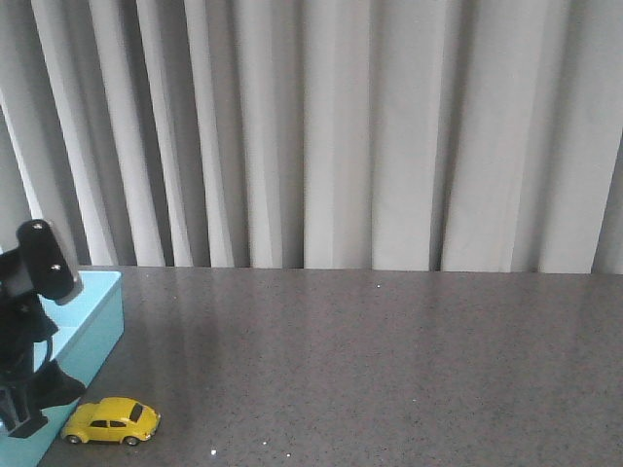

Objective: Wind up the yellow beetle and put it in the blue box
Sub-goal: 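Lower the left gripper onto the beetle beside the box and grasp it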

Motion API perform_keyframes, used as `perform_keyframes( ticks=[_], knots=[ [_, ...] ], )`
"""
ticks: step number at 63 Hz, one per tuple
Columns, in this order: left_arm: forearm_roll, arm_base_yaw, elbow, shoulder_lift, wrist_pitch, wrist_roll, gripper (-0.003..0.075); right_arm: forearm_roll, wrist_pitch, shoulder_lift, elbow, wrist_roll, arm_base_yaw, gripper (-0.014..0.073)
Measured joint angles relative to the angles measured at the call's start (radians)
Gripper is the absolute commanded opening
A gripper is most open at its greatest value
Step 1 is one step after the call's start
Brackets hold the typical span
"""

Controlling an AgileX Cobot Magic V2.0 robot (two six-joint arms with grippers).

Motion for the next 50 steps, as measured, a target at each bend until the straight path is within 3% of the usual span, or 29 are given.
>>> perform_keyframes(
  ticks=[18, 50],
  knots=[
    [-0.014, -0.035, -0.164, 0.253, 0.053, 0.182, 0.0542, 0.000, 0.000, 0.000, 0.000, 0.000, 0.000, 0.0457],
    [0.050, -0.070, -0.410, 0.543, 0.228, 0.199, 0.0494, 0.000, 0.000, 0.000, 0.000, 0.000, 0.000, 0.0457]
  ],
)
